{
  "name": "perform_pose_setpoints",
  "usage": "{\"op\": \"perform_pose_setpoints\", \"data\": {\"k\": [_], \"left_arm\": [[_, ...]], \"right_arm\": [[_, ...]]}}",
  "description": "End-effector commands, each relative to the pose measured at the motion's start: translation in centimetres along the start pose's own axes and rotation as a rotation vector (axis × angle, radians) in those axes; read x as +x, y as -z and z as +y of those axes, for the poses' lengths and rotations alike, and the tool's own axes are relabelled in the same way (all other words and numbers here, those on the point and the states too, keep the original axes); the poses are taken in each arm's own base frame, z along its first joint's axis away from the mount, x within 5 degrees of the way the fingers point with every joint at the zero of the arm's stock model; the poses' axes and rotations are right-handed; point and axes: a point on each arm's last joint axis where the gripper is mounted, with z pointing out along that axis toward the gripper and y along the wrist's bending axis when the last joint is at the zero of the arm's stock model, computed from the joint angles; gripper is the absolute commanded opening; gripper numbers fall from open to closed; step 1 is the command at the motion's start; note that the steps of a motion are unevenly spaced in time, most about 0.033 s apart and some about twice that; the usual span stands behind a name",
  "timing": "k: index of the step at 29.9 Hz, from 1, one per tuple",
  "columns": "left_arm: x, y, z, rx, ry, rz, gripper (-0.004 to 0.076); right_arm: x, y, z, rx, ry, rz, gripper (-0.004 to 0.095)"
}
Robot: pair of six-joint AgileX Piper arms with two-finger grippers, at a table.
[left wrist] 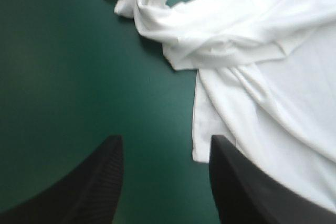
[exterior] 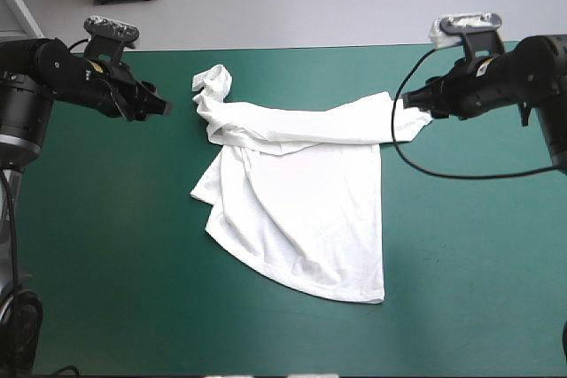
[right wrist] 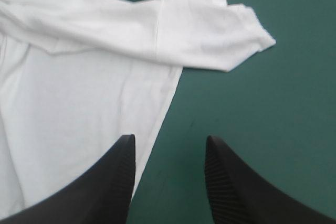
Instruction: Fold the cloth
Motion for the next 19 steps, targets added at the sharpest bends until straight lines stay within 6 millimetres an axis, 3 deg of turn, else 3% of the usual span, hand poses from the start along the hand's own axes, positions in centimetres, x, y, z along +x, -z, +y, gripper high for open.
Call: {"op": "perform_pose_setpoints", "data": {"k": [1,5,9,19], "left_arm": [[1.4,2.2,-1.7,0.004,-0.019,0.001,0.0368],[2.6,1.3,-3.2,0.01,-0.056,0.06,0.0368],[3.3,-1.5,-4.1,-0.042,-0.115,0.146,0.0368],[3.0,-11.8,-3.8,-0.02,-0.091,0.275,0.0368]], "right_arm": [[2.5,2.4,1.2,0.023,0.046,-0.01,0.0395],[5.4,2.4,1.5,0.012,0.01,0.043,0.0395],[7.7,2.8,1.5,0.02,-0.001,0.068,0.0395],[11.7,3.8,2.1,-0.045,-0.03,0.085,0.0374]]}}
